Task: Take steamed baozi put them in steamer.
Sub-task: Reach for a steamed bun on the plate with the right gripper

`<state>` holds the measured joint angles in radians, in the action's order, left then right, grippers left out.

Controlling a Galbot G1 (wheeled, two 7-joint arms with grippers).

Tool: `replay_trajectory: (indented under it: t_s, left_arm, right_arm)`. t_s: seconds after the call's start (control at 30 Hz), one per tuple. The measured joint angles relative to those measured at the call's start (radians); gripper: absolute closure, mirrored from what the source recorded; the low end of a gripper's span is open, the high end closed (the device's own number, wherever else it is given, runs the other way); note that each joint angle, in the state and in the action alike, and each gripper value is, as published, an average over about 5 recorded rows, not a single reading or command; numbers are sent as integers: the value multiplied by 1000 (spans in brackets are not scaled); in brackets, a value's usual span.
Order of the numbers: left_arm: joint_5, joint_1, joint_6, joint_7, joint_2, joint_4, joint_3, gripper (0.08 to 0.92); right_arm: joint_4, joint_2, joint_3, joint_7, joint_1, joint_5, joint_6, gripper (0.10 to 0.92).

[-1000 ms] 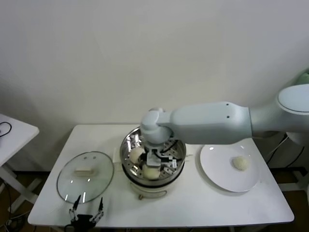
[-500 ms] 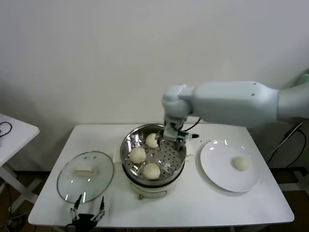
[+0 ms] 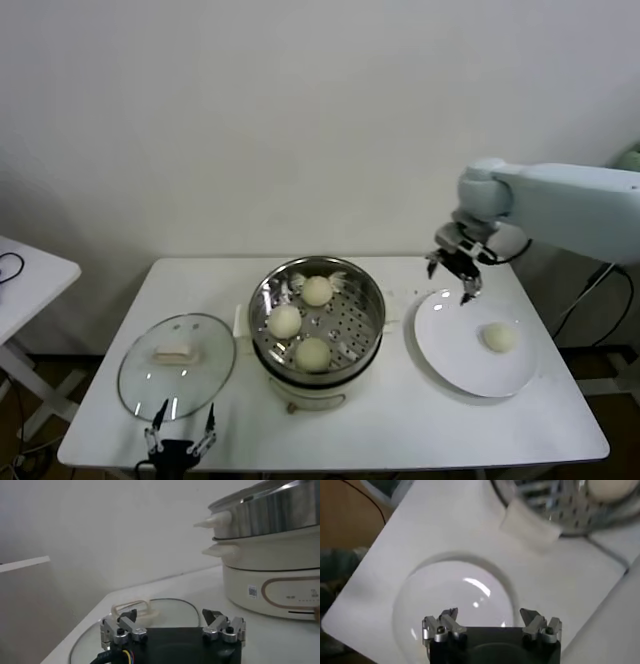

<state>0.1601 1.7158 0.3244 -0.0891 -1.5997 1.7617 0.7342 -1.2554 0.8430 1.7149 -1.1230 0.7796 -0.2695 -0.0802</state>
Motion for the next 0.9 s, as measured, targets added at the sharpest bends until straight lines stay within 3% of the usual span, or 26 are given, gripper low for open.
replay_trajectory:
  t_s: [0.33, 0.9]
  left_arm:
    - [10, 5, 0, 0, 0, -10, 0, 177]
    - [38, 19, 9, 4, -8, -20, 5, 177]
  right_arm:
    - [129, -87, -80, 30, -168, 87, 39, 203]
    - [306, -100, -300, 59, -437, 213, 33, 203]
